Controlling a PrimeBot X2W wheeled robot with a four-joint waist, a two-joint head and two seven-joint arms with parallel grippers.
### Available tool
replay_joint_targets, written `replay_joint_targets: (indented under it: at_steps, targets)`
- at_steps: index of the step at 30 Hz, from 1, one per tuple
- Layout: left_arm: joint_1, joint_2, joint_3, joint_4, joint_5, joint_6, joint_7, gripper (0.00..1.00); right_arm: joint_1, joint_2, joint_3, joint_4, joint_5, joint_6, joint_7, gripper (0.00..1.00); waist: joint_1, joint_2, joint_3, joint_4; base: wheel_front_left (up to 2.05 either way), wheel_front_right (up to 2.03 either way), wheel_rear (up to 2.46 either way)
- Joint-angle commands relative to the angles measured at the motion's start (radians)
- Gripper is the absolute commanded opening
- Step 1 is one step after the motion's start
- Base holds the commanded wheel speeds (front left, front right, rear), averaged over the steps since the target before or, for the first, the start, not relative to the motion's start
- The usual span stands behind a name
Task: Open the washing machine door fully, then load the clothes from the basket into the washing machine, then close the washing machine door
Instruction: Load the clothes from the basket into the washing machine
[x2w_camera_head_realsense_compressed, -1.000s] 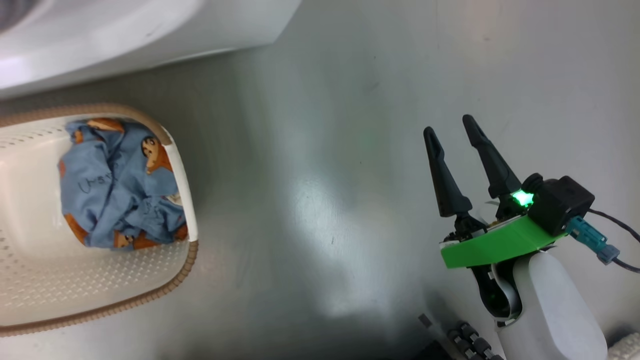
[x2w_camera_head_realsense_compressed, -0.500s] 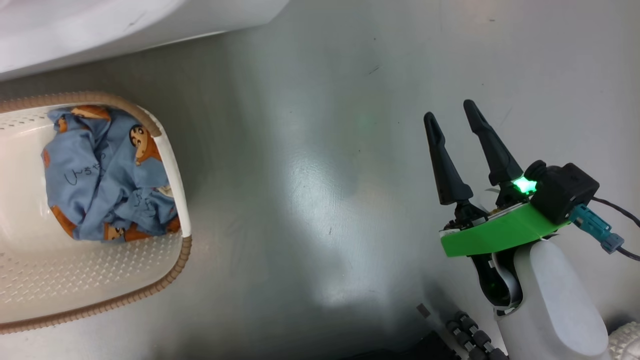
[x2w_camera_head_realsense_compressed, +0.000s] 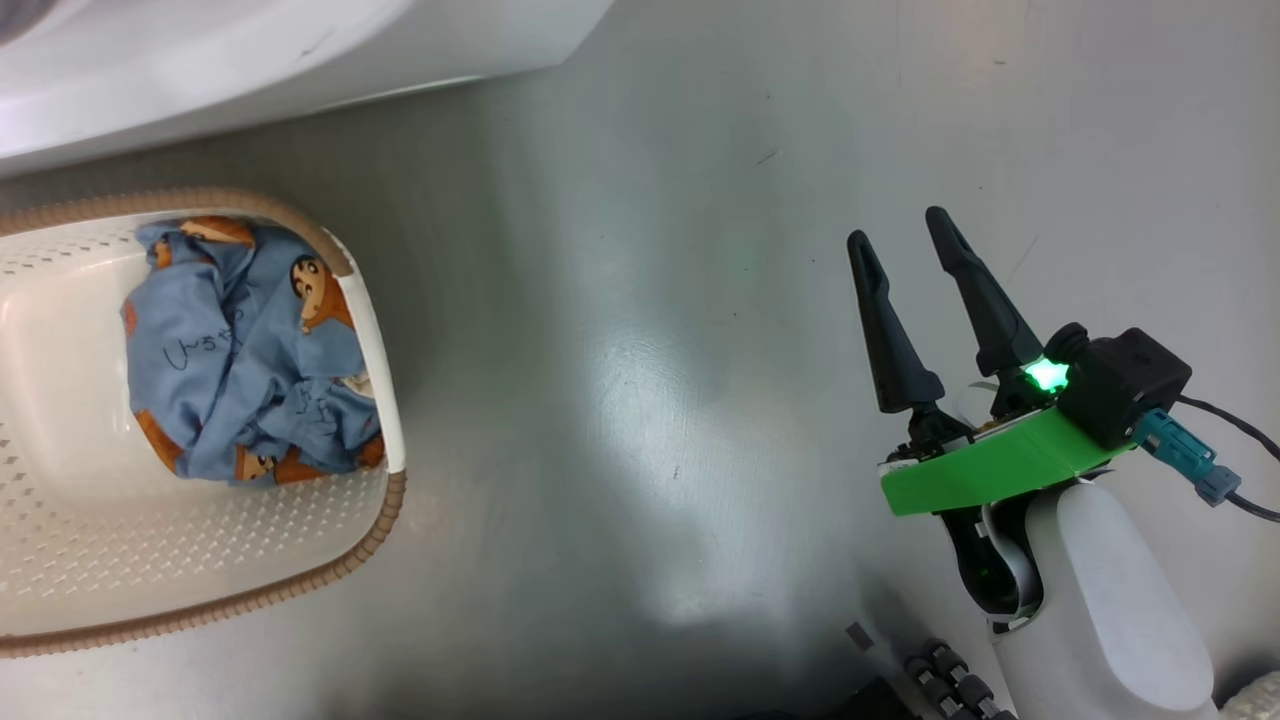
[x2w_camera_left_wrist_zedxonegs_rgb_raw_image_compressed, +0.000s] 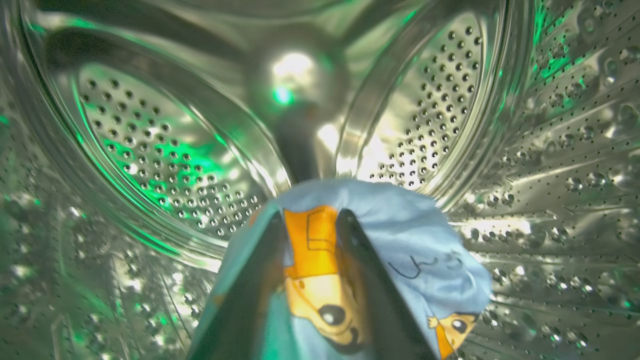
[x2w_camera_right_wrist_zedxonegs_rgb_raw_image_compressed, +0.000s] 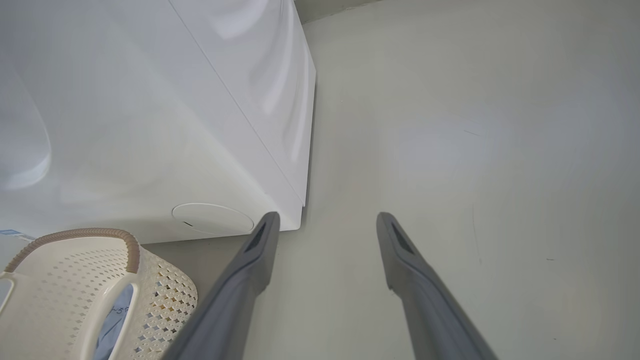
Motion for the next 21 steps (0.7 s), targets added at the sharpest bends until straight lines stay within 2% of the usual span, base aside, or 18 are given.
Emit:
replay_joint_targets:
  at_steps: [1,5,9,21]
  targets:
    - [0.021,0.056,0.012,-0.011,-0.008,-0.003,-0.003,1.0,0.028,0.006,0.022,-0.015,0.006,0.006,-0.005,1.0,0.0,0.0,-0.003,0.003,0.0,0.0,0.0]
    - [0.023,0.04,-0.017,0.054,-0.045,-0.003,-0.003,1.0,0.029,0.006,0.016,-0.012,0.005,0.006,-0.005,1.0,0.0,0.0,-0.012,0.009,0.0,0.0,0.0]
    - [0.026,0.008,-0.004,0.077,-0.051,-0.003,-0.003,1.0,0.029,0.006,0.01,-0.011,0.0,0.006,-0.005,1.0,0.0,0.0,-0.029,0.018,0.0,0.0,0.0]
    - [0.171,-0.097,0.089,0.036,0.054,0.002,-0.004,1.0,0.042,0.006,0.003,0.016,-0.02,0.006,-0.005,1.0,0.0,0.0,-0.136,0.048,0.0,0.0,0.0]
